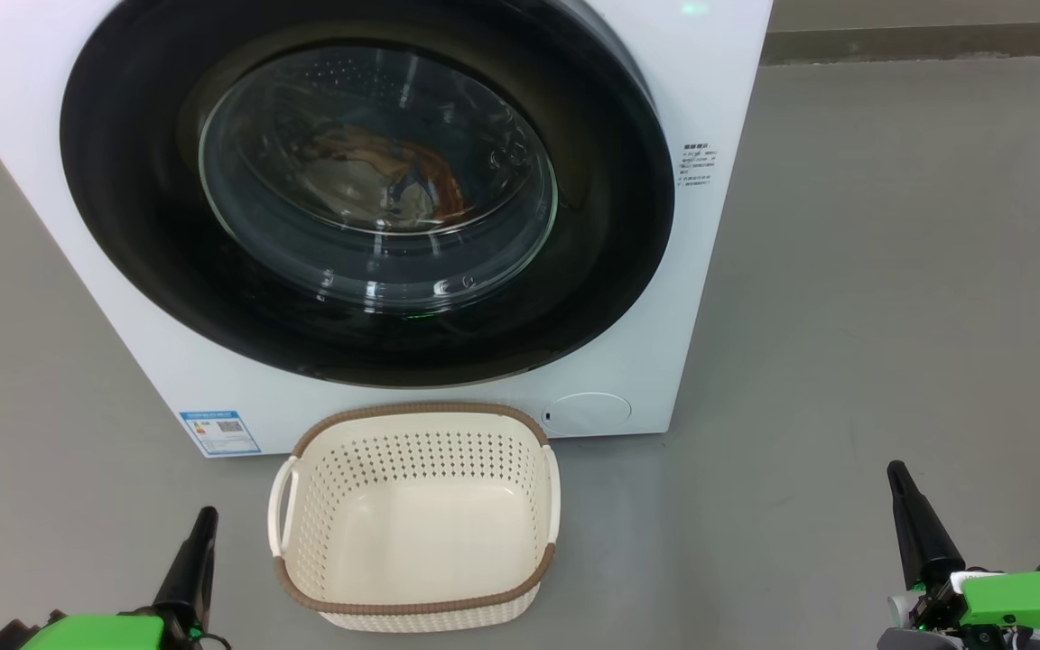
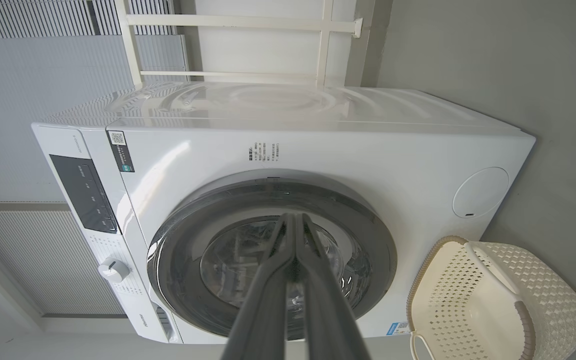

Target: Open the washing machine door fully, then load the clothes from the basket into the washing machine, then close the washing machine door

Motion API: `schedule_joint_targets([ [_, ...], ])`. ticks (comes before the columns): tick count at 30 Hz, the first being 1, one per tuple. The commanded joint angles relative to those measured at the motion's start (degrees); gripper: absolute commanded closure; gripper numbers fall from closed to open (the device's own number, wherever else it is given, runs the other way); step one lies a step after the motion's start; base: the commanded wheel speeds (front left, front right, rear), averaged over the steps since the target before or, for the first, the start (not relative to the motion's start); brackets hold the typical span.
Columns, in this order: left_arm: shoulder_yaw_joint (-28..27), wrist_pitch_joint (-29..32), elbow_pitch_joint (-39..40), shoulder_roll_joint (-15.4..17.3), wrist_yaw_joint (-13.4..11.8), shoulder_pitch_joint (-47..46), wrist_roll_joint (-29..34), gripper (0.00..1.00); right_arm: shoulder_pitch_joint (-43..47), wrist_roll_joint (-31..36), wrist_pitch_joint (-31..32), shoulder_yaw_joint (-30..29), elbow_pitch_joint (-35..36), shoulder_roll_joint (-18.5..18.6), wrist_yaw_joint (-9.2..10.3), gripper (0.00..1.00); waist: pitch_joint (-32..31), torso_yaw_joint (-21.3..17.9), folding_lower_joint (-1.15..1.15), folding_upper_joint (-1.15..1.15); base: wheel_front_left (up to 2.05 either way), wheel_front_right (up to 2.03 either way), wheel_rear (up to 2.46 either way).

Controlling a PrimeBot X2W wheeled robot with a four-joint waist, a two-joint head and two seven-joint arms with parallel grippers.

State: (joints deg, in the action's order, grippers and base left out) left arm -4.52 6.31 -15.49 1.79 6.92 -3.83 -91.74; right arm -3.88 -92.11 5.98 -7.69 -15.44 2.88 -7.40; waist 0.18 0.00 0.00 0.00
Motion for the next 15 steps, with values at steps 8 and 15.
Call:
schedule_joint_targets([
  [8, -2.0, 0.2, 1.4, 1.1, 0.6, -2.4, -0.4, 1.00, -2.3, -0.1, 0.4, 1.2, 1.4, 0.1, -0.09, 1.00, 0.0, 0.0, 0.00, 0.00, 0.00, 0.00, 0.00],
  [15, -2.0, 0.2, 1.4, 1.1, 0.6, -2.4, -0.4, 1.00, -2.3, -0.1, 0.4, 1.2, 1.4, 0.1, -0.09, 1.00, 0.0, 0.0, 0.00, 0.00, 0.00, 0.00, 0.00],
])
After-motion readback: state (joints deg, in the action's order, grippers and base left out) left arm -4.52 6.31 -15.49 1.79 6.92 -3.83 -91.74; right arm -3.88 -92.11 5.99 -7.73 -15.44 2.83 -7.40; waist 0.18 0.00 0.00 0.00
